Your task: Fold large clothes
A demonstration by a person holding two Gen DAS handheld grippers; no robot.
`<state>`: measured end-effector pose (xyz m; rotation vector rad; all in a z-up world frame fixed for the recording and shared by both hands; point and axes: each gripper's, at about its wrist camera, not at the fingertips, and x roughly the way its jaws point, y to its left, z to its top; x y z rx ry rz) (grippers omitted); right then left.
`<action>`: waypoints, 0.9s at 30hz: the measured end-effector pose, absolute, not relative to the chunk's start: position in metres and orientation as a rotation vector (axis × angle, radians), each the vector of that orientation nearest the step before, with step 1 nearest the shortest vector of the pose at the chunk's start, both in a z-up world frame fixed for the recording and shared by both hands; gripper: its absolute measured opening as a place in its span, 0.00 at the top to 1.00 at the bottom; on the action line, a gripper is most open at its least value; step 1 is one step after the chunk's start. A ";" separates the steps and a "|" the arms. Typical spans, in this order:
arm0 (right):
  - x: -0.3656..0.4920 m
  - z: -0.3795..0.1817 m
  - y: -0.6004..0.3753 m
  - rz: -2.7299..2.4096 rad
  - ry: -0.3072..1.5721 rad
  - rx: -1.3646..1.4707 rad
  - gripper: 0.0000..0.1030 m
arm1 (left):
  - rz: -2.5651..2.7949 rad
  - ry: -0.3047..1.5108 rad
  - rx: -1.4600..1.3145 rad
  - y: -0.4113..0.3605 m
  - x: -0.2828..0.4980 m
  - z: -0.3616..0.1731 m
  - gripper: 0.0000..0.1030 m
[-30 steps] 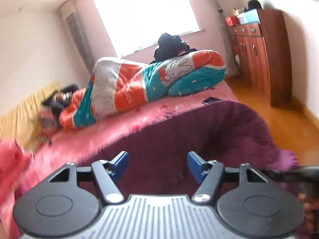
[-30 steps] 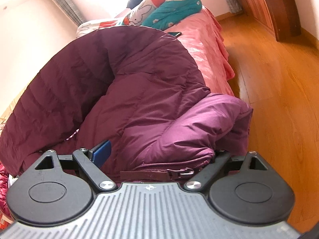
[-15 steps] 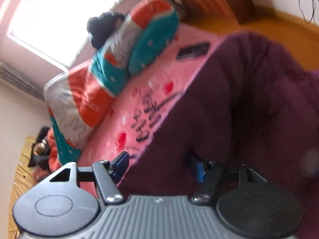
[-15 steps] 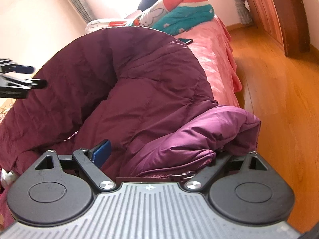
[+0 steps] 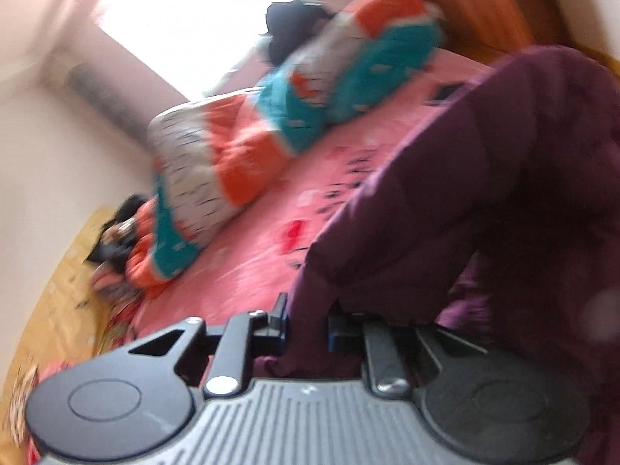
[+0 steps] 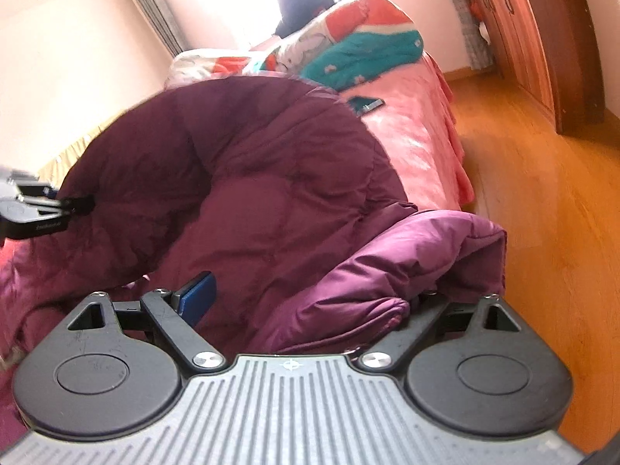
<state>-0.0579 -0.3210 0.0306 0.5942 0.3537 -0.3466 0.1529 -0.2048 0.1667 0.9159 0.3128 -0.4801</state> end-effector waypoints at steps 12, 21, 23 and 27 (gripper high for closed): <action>0.038 0.073 -0.286 -0.363 0.238 0.148 0.00 | -0.094 0.292 0.740 -0.075 0.205 0.213 0.86; 0.159 0.096 -0.257 -0.334 0.232 -0.131 0.00 | 0.119 0.394 0.740 -0.015 0.261 0.186 0.80; 0.173 0.091 -0.247 -0.312 0.276 -0.177 0.00 | 0.117 0.403 0.736 -0.009 0.259 0.175 0.81; 0.164 0.090 -0.241 -0.323 0.311 -0.239 0.00 | 0.108 0.399 0.631 0.003 0.249 0.174 0.84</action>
